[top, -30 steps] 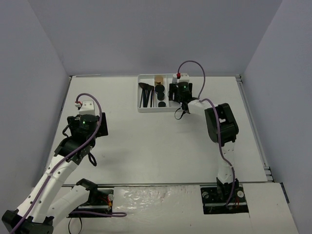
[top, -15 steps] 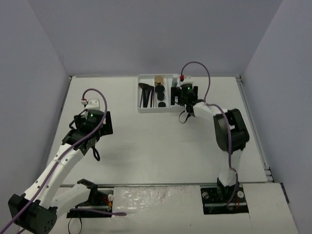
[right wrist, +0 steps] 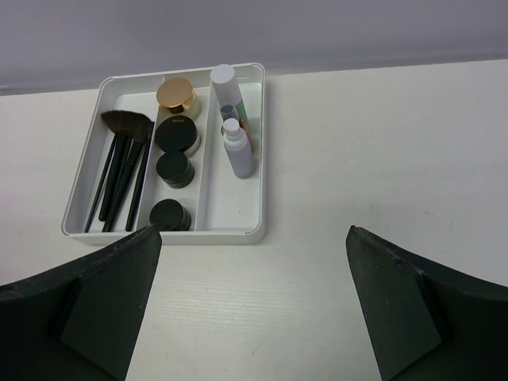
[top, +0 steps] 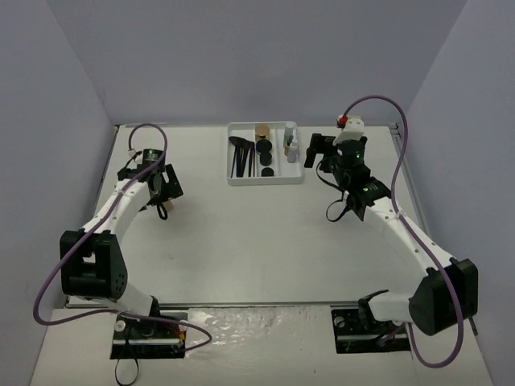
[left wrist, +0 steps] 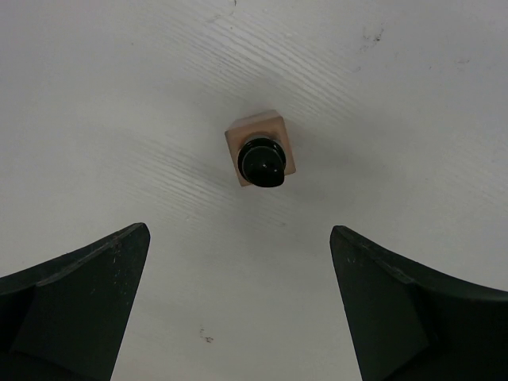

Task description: Organize the makeup

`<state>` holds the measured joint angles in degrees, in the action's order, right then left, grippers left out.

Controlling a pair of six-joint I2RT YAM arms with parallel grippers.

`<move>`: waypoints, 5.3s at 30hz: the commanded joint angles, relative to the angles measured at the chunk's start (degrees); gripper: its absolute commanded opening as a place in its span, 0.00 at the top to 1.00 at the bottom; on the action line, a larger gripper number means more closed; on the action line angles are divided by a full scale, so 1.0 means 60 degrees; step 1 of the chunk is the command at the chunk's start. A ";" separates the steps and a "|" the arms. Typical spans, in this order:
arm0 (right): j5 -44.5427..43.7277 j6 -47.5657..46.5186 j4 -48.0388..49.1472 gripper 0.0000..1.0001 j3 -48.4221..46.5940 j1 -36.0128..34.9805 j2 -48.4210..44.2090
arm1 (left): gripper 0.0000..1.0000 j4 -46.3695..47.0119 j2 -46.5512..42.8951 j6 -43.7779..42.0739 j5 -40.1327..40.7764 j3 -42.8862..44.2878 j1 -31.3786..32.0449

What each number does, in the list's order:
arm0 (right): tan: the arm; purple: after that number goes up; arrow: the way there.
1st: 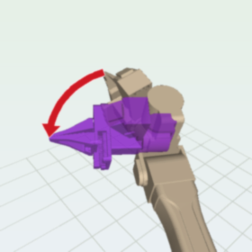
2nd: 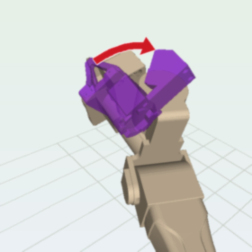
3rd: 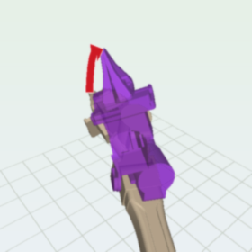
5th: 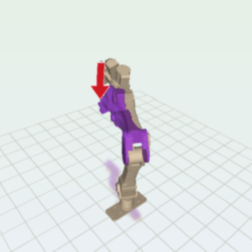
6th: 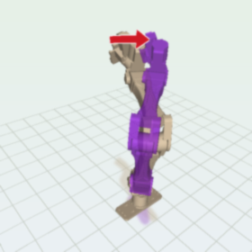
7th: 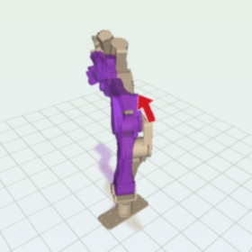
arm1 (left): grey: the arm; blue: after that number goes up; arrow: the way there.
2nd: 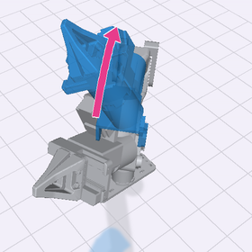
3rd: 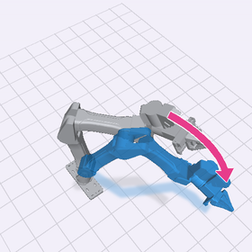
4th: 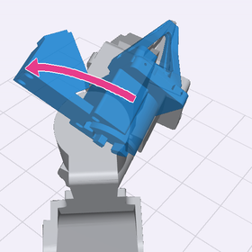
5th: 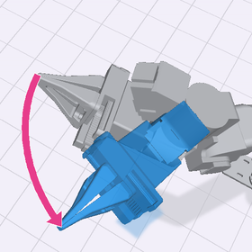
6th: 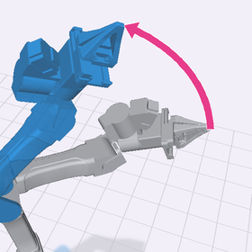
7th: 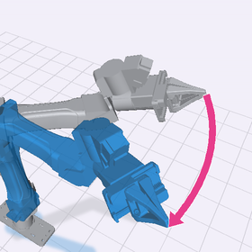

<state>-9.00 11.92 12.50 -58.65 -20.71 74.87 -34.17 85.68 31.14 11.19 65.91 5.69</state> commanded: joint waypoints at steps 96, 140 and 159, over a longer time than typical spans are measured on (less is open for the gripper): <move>0.3204 -0.2466 -0.0495 0.19 -0.0965 -0.2117 0.3197 | 0.03 -0.0342 -0.4856 -0.2385 0.0369 -0.0278 0.0484; 0.0429 -0.0783 -0.0654 1.00 -0.4114 -0.0932 0.4516 | 0.03 0.0497 -0.5071 -0.2293 0.0450 -0.1873 0.0592; 0.0080 -0.0214 0.0363 1.00 -0.4274 -0.0283 0.6569 | 0.03 0.0480 -0.5080 -0.2319 0.0435 -0.1888 0.0648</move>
<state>-5.62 8.92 6.65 -84.21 -22.57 115.46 -33.96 55.29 18.02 13.15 52.77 9.06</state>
